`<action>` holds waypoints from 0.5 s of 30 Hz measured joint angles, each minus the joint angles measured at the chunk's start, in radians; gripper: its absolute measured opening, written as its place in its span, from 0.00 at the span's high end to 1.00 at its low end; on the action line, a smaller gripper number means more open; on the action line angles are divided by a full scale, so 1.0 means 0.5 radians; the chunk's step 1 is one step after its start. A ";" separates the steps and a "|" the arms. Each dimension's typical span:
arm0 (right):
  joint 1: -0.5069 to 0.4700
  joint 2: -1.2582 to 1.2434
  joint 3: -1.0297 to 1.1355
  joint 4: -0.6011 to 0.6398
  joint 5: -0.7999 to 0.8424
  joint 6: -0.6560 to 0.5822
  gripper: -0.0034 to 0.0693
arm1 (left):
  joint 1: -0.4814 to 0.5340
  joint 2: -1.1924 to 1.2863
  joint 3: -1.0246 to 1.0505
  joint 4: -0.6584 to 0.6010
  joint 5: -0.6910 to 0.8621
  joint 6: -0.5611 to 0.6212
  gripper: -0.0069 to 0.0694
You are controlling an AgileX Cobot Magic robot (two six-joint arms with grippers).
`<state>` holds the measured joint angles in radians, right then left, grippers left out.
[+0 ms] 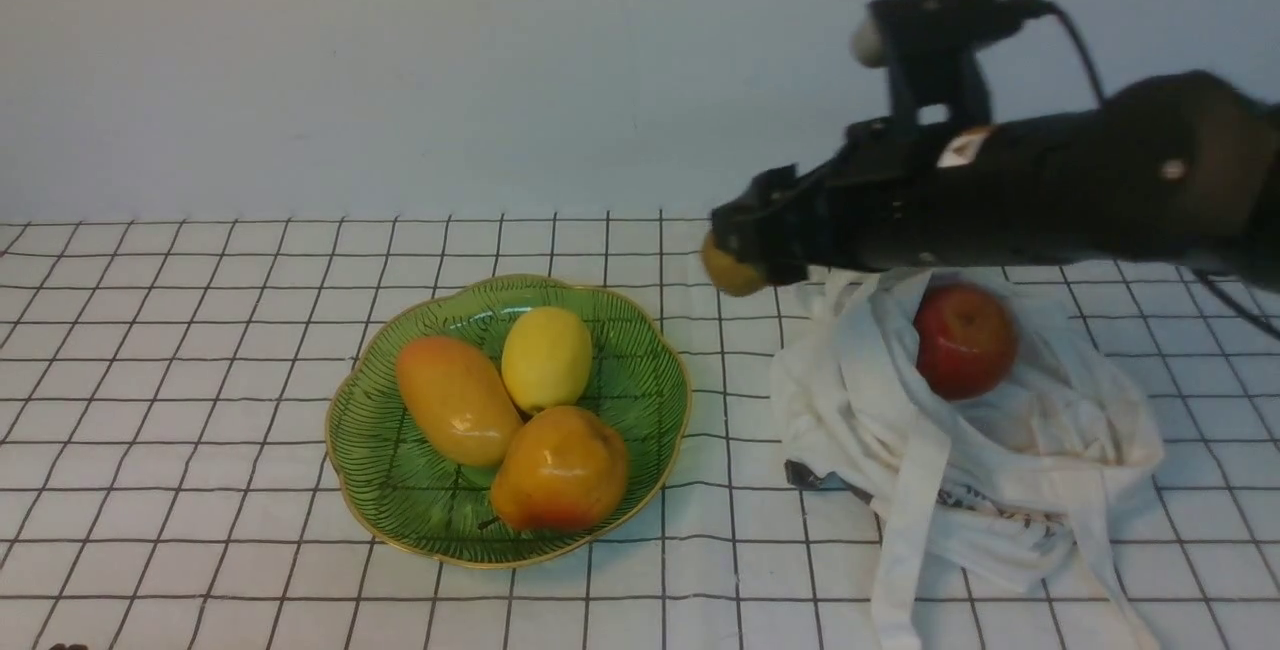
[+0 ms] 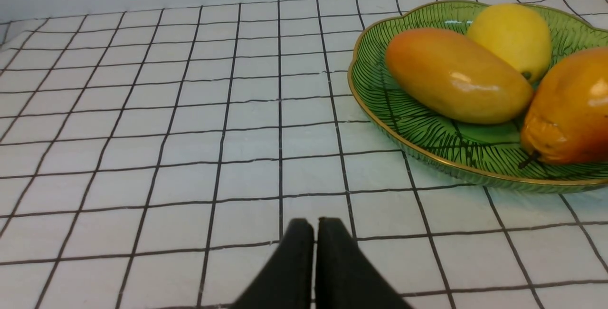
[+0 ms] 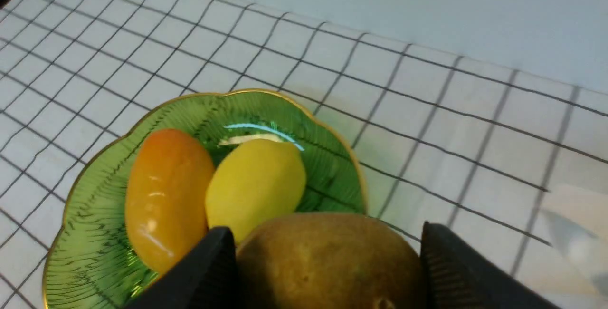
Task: Take the fruit out of the bag on the white checkered tablecloth and place them on the plate.
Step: 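Take the fruit out of the bag and place it in the dish with the right gripper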
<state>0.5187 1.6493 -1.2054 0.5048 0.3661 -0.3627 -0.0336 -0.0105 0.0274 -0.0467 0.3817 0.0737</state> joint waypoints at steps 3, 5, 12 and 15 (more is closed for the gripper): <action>0.082 0.267 -0.184 0.000 0.014 -0.010 0.34 | 0.000 0.000 0.000 0.000 0.000 0.000 0.92; 0.098 0.400 -0.269 0.000 0.061 -0.012 0.34 | 0.000 0.000 0.000 0.000 0.000 0.000 0.92; 0.104 0.729 -0.479 -0.002 0.261 -0.014 0.34 | 0.000 0.000 0.000 0.000 0.000 0.000 0.92; 0.106 0.750 -0.486 -0.004 0.273 -0.014 0.34 | 0.000 0.000 0.000 0.000 0.000 0.000 0.92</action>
<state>0.5718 2.0245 -1.4486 0.5030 0.5026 -0.3698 -0.0336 -0.0105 0.0274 -0.0467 0.3817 0.0737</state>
